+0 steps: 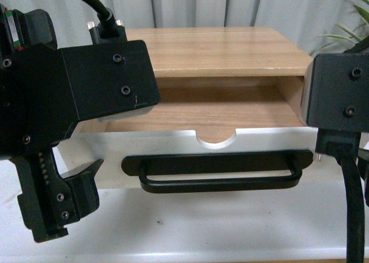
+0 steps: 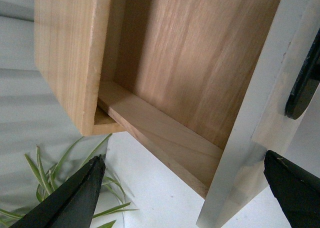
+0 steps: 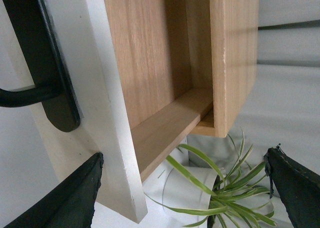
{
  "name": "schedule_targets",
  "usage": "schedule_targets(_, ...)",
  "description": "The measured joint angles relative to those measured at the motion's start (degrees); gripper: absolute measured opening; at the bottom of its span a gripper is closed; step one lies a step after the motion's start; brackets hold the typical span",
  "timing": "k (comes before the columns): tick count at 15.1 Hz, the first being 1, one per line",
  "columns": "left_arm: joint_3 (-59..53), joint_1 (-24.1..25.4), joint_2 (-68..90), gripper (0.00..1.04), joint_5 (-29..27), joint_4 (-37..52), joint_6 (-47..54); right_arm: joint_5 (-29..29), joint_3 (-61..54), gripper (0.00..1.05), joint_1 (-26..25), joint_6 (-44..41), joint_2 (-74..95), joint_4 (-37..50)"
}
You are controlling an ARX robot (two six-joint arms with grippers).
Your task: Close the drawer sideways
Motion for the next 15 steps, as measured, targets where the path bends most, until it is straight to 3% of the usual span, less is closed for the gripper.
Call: schedule_targets(15,10.7,4.3,18.4,0.98,-3.3,17.4,-5.4,-1.1,18.7,0.98,-7.3,-2.3,21.1,2.8)
